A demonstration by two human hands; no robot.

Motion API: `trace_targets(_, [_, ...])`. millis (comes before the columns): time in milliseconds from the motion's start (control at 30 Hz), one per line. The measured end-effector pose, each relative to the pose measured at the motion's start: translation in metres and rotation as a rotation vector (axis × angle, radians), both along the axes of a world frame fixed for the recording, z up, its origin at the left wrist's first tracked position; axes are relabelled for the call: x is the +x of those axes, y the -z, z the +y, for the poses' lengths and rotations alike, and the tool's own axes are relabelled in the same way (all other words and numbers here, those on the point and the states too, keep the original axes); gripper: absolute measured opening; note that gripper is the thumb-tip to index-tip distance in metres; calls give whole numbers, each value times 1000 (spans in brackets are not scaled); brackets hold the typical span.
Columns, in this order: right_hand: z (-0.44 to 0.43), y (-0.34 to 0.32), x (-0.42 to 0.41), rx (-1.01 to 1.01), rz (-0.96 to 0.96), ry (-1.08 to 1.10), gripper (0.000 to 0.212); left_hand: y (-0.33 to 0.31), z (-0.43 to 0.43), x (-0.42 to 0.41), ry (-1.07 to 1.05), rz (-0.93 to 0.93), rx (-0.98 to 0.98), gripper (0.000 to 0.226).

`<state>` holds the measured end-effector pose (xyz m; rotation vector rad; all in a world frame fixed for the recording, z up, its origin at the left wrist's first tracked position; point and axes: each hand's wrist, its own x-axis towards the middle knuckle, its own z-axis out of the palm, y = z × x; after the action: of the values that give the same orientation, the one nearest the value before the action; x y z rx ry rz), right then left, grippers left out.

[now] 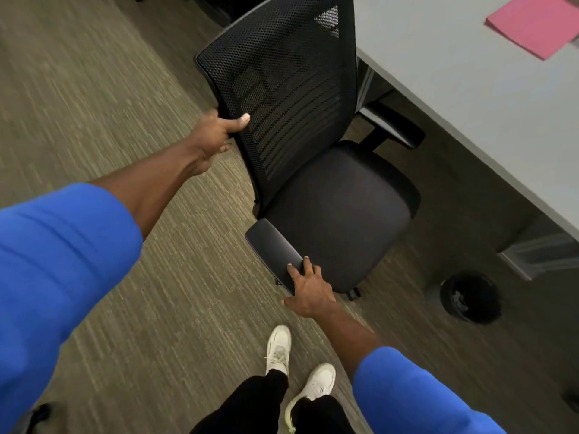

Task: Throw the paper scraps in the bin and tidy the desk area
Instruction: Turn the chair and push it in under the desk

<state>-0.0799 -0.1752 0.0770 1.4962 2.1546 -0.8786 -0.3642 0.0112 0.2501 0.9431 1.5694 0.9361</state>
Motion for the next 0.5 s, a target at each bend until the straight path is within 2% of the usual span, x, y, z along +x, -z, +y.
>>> trace_targets(67, [-3,3,3,13,-12,-16,97,1,1,3,21,31,5,24])
trace_targets(100, [-5,4,6,17,-16,-19,98,0,0,5,23,47,6,26])
trace_targets(267, [-14,6,25,7,-31,-21,102,-7,-16,17,-66,82,22,54])
trace_targets(367, [-19,6,41,-4,-44,-1,104,-4,-25,20,-31,112,20,59])
trace_targets(500, [-31,6,67,38,-72,13,109,3,-38,21,49,71,-30,77])
